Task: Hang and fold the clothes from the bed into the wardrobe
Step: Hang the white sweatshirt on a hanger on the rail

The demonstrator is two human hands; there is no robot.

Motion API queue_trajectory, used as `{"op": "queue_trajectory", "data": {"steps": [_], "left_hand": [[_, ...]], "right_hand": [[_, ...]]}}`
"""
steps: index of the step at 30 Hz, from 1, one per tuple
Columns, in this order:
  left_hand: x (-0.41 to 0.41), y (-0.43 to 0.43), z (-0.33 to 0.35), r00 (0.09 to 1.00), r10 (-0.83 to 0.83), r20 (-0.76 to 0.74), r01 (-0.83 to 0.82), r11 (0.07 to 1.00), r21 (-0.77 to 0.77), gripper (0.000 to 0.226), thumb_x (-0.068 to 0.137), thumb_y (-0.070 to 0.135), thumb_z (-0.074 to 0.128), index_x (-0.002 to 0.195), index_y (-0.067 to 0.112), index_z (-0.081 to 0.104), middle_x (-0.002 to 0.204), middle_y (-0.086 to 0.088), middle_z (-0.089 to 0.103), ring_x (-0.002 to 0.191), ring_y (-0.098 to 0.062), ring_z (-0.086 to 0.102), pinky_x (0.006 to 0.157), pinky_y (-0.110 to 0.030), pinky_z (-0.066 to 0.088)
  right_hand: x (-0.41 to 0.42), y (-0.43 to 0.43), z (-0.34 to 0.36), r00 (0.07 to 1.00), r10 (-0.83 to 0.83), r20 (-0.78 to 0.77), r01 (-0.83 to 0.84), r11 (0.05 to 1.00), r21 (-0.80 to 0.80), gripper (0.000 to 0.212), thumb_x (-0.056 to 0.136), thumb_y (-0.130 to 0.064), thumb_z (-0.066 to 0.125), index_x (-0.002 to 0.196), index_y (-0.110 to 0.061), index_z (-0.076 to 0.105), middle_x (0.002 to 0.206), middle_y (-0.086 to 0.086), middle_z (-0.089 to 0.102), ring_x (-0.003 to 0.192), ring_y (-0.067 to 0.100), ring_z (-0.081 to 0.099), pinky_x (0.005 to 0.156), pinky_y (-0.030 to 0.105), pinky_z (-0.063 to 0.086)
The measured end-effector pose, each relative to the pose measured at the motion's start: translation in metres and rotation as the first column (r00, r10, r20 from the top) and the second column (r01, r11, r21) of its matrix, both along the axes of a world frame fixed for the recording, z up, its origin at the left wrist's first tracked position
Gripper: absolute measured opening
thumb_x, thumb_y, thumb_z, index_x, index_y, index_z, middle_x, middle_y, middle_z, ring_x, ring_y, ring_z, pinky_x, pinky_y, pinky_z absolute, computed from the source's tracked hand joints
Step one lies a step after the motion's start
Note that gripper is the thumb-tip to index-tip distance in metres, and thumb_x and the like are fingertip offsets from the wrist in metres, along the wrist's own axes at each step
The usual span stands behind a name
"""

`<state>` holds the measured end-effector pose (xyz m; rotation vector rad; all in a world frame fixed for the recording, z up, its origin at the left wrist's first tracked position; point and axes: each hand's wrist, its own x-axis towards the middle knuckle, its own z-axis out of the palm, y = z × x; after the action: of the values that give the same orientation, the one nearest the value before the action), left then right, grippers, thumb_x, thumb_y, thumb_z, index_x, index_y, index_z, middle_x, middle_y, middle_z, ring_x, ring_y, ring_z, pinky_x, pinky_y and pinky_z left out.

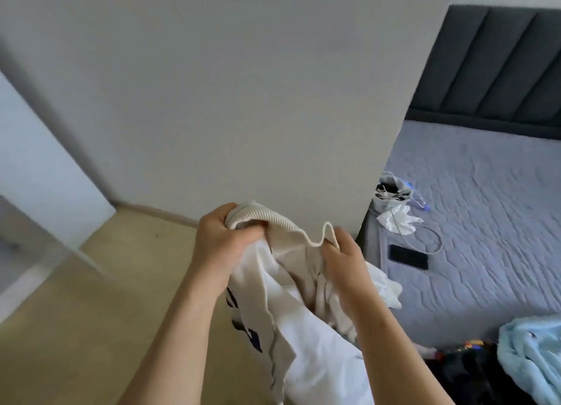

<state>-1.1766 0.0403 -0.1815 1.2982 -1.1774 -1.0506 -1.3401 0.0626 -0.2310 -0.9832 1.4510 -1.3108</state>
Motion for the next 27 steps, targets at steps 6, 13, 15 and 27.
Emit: {"op": "queue_trajectory", "data": {"steps": [6,13,15,27], "left_hand": [[0.093,0.027,0.02,0.969,0.244,0.043,-0.24,0.966,-0.092,0.014,0.05,0.013,0.061,0.058,0.006,0.052,0.055,0.005,0.05,0.054,-0.006,0.046,0.05,-0.017,0.038],[0.211,0.054,0.031,0.941,0.323,0.098,-0.305,0.938,-0.163,0.018,0.065,0.009,0.066,0.054,0.02,0.057,0.048,0.01,0.05,0.049,0.001,0.044,0.049,-0.011,0.036],[0.255,0.06,0.029,0.907,0.393,0.152,-0.369,0.914,-0.166,0.025,0.067,0.011,0.068,0.052,0.026,0.054,0.047,0.016,0.049,0.048,0.002,0.042,0.046,-0.01,0.033],[0.473,0.124,-0.013,0.303,0.616,0.727,-0.772,0.606,-0.192,0.028,0.081,0.01,0.059,0.095,0.023,0.038,0.091,0.005,0.04,0.085,-0.019,0.046,0.065,-0.029,0.039]], "right_hand": [[0.103,-0.008,0.044,0.699,0.714,-0.046,-0.713,0.7,0.03,0.068,0.058,-0.019,0.074,0.12,-0.036,0.05,0.093,-0.012,0.065,0.076,-0.004,0.062,0.07,0.016,0.049],[0.232,-0.005,0.043,0.557,0.818,-0.144,-0.821,0.568,0.048,0.021,0.056,-0.04,0.073,0.075,-0.031,0.069,0.079,-0.013,0.069,0.081,0.006,0.063,0.079,0.027,0.05],[0.271,-0.004,0.044,0.639,0.765,-0.079,-0.768,0.64,-0.014,0.011,0.059,-0.032,0.067,0.066,-0.024,0.066,0.063,-0.01,0.062,0.064,0.008,0.059,0.062,0.023,0.047],[0.497,0.029,0.073,0.648,0.761,-0.032,-0.741,0.619,-0.26,0.019,0.063,-0.019,0.055,0.063,-0.03,0.071,0.061,-0.01,0.067,0.061,0.0,0.063,0.055,0.013,0.047]]}}
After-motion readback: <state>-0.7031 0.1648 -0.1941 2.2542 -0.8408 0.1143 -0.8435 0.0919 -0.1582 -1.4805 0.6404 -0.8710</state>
